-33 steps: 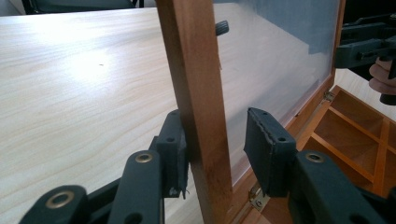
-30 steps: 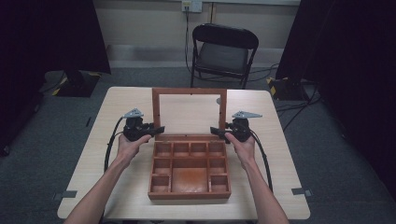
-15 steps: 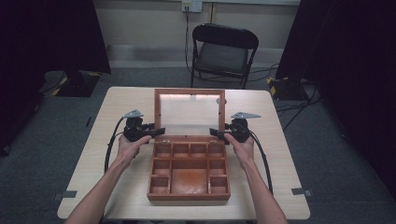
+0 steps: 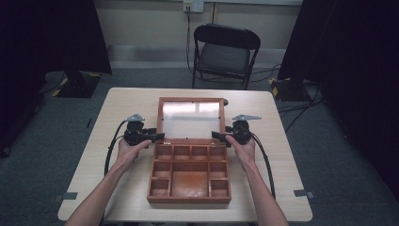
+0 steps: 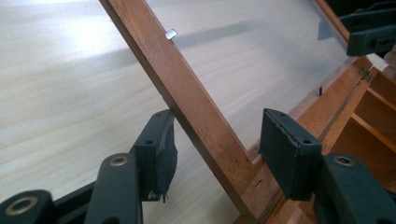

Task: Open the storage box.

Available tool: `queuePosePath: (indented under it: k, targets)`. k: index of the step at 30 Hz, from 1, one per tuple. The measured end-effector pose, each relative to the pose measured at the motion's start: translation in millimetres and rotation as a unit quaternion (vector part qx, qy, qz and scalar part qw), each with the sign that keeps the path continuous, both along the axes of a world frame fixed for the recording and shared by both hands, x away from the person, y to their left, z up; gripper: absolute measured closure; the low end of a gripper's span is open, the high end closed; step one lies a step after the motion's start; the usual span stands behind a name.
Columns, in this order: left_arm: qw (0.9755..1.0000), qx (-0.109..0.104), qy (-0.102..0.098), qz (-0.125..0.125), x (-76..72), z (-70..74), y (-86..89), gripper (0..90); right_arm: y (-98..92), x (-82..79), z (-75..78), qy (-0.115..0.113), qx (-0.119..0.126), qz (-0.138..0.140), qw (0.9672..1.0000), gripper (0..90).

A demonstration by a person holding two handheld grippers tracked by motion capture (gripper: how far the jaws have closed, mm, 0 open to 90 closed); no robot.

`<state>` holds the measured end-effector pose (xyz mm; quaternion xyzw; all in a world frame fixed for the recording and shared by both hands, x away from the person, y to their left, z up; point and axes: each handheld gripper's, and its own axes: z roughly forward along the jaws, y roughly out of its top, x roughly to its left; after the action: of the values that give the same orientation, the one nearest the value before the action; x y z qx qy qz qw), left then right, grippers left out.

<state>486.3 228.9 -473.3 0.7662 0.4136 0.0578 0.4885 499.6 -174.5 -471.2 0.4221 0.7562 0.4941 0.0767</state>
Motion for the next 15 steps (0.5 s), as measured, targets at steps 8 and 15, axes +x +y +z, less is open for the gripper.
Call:
queuePosePath:
  k: [8, 15]
  targets:
    - [1.0000, 0.002, 0.003, 0.004, 1.5, -1.8, 1.1, 43.0, -0.2, 0.1, -1.5, 0.007, -0.004, 0.000, 1.0000, 27.6]
    - [1.0000, 0.005, 0.001, 0.002, 0.1, -2.3, -1.6, 41.2, -5.9, 4.4, -15.8, 0.064, 0.018, -0.003, 0.9978, 21.1]
